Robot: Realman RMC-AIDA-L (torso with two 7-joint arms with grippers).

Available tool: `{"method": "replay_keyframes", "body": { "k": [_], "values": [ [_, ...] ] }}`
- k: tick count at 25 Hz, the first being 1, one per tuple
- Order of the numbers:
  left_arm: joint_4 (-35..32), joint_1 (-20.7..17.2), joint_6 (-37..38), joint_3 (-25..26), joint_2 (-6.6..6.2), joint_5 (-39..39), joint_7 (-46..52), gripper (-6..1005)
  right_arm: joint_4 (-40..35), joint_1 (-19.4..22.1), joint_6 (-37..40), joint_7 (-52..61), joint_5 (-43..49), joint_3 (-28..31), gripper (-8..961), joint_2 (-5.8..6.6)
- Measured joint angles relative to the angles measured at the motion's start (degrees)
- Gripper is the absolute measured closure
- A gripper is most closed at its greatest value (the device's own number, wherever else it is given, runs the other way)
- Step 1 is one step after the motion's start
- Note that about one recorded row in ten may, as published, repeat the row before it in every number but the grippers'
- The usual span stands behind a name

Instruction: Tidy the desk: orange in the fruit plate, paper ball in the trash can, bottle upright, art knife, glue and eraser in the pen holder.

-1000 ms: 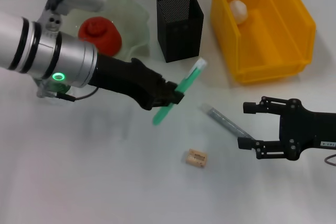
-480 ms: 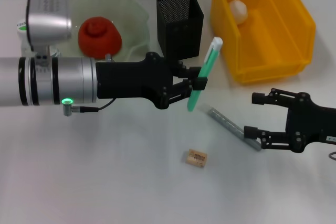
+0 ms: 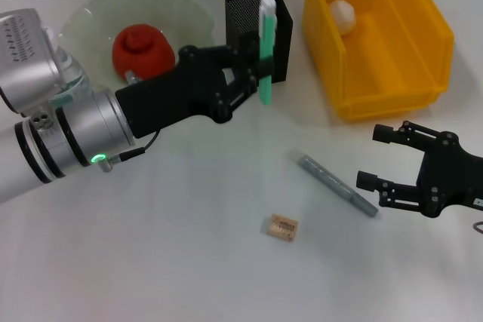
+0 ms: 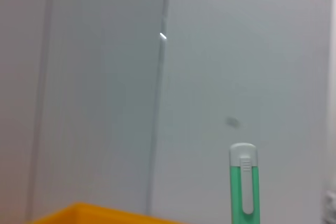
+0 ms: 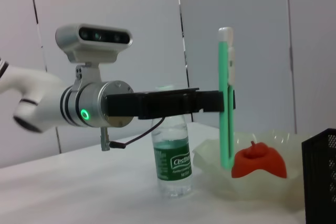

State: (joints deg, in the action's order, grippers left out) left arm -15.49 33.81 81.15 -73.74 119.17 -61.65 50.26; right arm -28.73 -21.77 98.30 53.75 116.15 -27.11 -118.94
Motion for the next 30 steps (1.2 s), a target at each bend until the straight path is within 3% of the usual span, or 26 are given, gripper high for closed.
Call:
{"method": "replay_keyframes", "body": {
  "k": [5,11,19,23,24,30],
  "values": [
    [5.13,1.80,0.00,-4.73,0.01,13.66,-5.38,801,1.59,0.12,-0.03,-1.75,-0.03,1.45,145,0.00],
    [4.75,2.95,-1.11,-14.54,0.00,28.47,-6.52,800,1.94,0.18,0.00,-2.12,-0.05,1.64,144,0.02],
    [-5.66,0.90,-13.74,-34.41,0.01,48.70,-11.27,799,2.01,0.83,0.60,-2.17,-0.05,1.63,144,-0.04],
    [-6.77,0.66,-15.46,-36.15,0.01,50.79,-11.96,798,2.13,1.52,0.47,-2.61,-0.74,1.78,144,-0.11],
    [-9.07,0.58,-20.33,-39.96,0.00,56.37,-12.99,798,2.28,1.65,0.47,-2.83,-0.91,1.78,144,-0.12],
    [-12.91,1.48,-28.13,-44.63,0.00,64.12,-16.93,797,2.87,2.39,0.64,-3.57,-1.49,1.80,144,-0.15]
  ]
}}
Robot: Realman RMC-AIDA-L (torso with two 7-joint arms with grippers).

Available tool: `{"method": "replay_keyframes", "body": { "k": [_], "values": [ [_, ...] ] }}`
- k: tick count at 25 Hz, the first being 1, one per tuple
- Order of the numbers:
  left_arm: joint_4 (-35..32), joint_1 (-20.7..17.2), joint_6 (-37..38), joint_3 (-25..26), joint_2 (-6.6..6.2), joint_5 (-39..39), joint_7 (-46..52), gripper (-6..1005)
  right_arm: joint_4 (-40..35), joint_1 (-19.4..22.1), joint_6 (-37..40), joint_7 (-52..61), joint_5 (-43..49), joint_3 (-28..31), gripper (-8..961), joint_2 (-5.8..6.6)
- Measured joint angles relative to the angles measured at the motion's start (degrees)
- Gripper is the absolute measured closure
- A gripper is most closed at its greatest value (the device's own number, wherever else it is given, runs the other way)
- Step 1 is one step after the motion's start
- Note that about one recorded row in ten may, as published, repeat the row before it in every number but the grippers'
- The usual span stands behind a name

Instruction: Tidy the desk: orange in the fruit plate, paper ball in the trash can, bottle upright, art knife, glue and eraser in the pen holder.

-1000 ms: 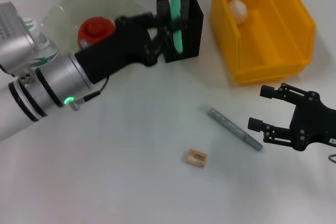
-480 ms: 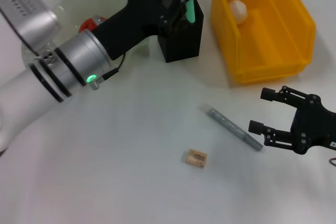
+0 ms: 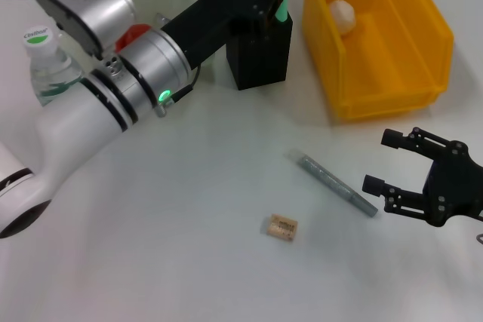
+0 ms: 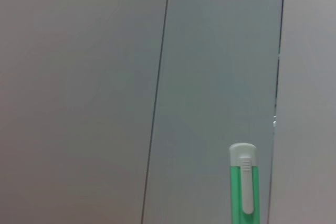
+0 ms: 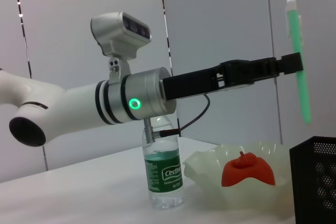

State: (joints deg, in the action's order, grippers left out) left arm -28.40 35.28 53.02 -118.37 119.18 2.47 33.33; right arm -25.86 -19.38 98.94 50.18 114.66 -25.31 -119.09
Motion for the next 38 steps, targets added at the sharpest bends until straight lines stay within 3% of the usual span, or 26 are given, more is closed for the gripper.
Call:
{"method": "replay_keyframes", "body": {
  "k": [12,38],
  "values": [
    [-0.89,4.28,-11.18,-1.11,0.07,8.73,-3.98,795,0.02,-0.14,0.71,-0.09,-0.05,0.00,144,0.01],
    [0.08,4.62,-12.69,0.04,0.09,11.48,-7.34,791,0.02,-2.81,0.44,-0.08,-0.05,0.00,145,0.09]
  ]
}}
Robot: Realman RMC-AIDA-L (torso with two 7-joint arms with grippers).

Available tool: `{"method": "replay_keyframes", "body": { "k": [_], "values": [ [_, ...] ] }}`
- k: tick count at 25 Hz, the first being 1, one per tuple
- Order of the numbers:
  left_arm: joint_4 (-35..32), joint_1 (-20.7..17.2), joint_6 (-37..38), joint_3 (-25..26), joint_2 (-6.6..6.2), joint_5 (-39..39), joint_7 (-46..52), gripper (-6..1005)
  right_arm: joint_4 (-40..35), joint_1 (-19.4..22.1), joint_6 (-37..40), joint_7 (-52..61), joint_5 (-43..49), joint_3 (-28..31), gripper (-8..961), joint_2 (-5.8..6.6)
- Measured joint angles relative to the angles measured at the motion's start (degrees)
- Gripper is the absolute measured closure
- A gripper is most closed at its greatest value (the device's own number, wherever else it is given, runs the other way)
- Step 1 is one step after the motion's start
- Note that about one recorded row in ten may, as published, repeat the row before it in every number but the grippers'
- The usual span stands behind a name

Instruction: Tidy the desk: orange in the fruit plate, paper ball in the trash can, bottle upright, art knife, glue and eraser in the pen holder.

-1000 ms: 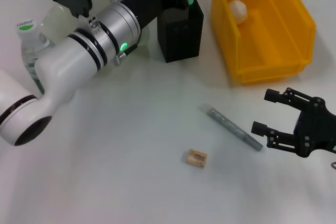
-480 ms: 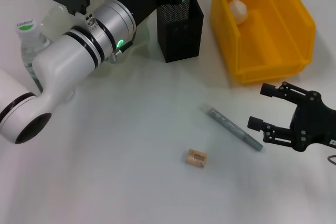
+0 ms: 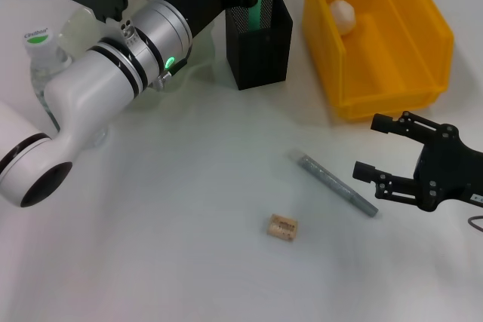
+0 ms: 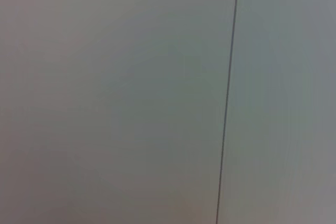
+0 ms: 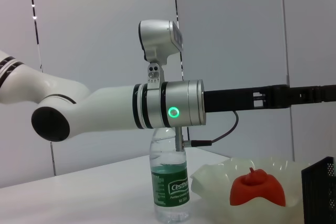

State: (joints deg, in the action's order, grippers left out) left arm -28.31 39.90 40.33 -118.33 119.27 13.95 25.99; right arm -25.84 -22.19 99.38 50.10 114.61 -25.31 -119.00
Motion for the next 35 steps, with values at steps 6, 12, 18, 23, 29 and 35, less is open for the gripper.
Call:
{"method": "replay_keyframes", "body": {
  "k": [6,12,18,23,29,35],
  "values": [
    [0.09,0.00,0.00,0.13,0.00,0.46,0.03,562,0.00,-0.31,-0.09,0.13,0.00,0.00,145,0.00],
    [0.11,-0.11,0.17,0.16,0.00,0.47,0.20,289,0.00,-0.44,-0.21,0.17,0.00,0.00,145,0.00],
    [0.11,-0.19,0.37,0.75,0.00,0.47,0.20,283,0.00,-0.49,-0.23,0.25,-0.29,0.00,145,0.00],
    [0.06,-0.55,0.74,0.83,0.00,0.46,0.78,283,0.00,-0.49,0.02,0.44,-0.64,0.00,145,0.00],
    [0.00,-3.31,8.49,0.71,-0.64,-3.57,9.41,285,0.00,-0.39,0.14,0.54,-0.89,0.00,145,0.07],
    [0.11,-8.43,19.73,5.99,-2.27,-19.29,20.05,286,0.00,-0.29,0.24,0.68,-1.32,0.00,145,0.17]
  ]
}}
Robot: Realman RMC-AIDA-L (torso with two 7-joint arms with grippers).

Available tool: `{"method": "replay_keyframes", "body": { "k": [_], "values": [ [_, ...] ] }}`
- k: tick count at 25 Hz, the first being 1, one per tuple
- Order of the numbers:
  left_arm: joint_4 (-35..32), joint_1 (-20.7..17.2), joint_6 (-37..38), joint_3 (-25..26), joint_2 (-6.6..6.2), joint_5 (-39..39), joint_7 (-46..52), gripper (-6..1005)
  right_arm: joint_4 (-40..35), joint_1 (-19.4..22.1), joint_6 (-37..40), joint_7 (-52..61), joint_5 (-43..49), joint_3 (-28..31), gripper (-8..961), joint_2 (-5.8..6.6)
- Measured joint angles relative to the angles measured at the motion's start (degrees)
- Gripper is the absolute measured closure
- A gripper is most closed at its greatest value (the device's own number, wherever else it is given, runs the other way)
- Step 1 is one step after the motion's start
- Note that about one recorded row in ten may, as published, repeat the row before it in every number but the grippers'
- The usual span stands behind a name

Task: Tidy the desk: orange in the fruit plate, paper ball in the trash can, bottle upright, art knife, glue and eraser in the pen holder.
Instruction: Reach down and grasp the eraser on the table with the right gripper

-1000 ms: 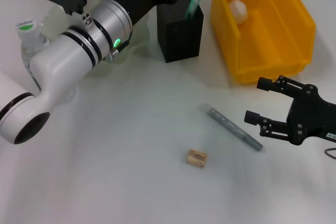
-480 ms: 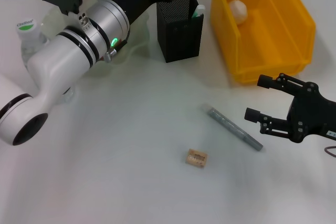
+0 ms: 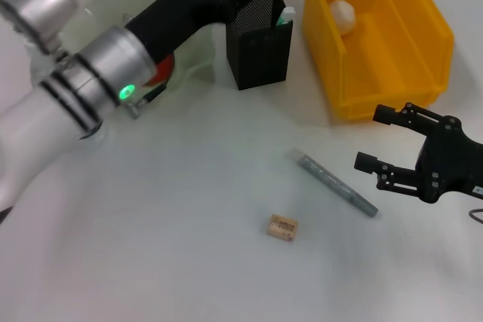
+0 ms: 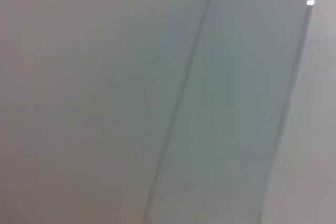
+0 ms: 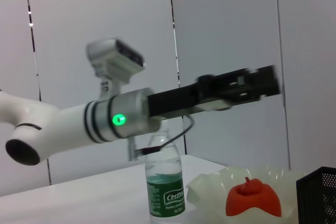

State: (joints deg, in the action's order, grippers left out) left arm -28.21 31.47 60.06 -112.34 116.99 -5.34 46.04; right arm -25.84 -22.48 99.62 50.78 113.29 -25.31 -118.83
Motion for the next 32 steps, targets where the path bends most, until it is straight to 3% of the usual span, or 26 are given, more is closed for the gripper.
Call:
{"method": "replay_keyframes", "body": {
  "k": [2,3,7,9,10,13,17,22,27,32],
  "values": [
    [0.00,-2.03,4.85,3.05,-1.33,-8.74,3.87,287,-0.04,-0.11,0.05,0.59,-0.01,0.00,145,0.11],
    [0.00,-2.03,4.85,3.05,-1.33,-8.74,3.87,287,-0.04,-0.11,0.05,0.59,-0.01,0.00,145,0.11],
    [0.05,-4.50,12.28,7.96,-3.87,-22.49,10.55,286,-0.48,-0.84,0.92,2.87,0.00,-0.07,145,0.44],
    [0.19,-4.94,13.53,9.33,-4.43,-25.65,11.79,285,-0.59,-1.06,1.06,3.54,0.00,-0.17,145,0.60],
    [0.54,-5.53,15.90,12.17,-5.22,-32.07,13.89,285,-0.73,-1.63,1.45,5.04,0.00,-0.47,145,1.06],
    [0.76,-6.09,18.03,14.77,-5.74,-37.16,14.75,284,-0.81,-2.15,2.09,6.45,0.10,-0.62,144,1.62],
    [0.81,-7.04,24.93,23.10,-7.24,-52.76,16.02,283,-1.56,-3.13,3.08,9.57,0.40,-1.28,145,2.81],
    [0.81,-7.05,28.85,27.78,-8.06,-61.61,17.62,283,-5.57,-4.31,3.78,16.58,0.50,-5.77,147,3.67],
    [0.85,-6.92,32.78,34.45,-8.24,-74.29,17.93,284,-14.23,-6.92,3.95,27.70,2.39,-15.05,150,4.02],
    [0.85,-7.00,33.95,34.73,-8.02,-76.17,18.01,284,-19.58,-11.78,4.04,35.81,7.97,-21.56,152,3.67]
  ]
}}
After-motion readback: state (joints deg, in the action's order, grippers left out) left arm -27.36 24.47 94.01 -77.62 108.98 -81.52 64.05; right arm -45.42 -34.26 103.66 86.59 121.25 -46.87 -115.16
